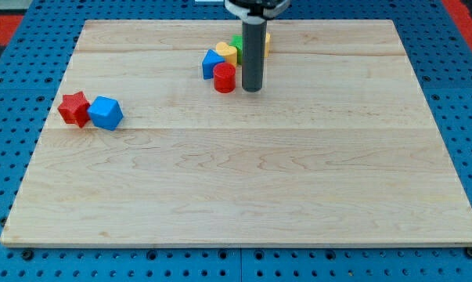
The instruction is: Push the red circle into the red star
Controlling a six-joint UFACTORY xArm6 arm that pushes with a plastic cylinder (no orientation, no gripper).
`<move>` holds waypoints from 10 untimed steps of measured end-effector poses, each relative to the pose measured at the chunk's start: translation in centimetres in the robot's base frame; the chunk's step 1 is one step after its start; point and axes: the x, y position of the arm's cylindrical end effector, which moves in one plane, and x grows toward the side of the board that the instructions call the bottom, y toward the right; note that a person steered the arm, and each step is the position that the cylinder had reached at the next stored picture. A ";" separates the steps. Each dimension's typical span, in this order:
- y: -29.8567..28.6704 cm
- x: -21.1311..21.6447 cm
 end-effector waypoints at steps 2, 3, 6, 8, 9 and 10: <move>-4.4 -1.5; -6.1 0.6; -12.5 3.4; -23.3 1.5; -21.5 0.2; -17.8 5.6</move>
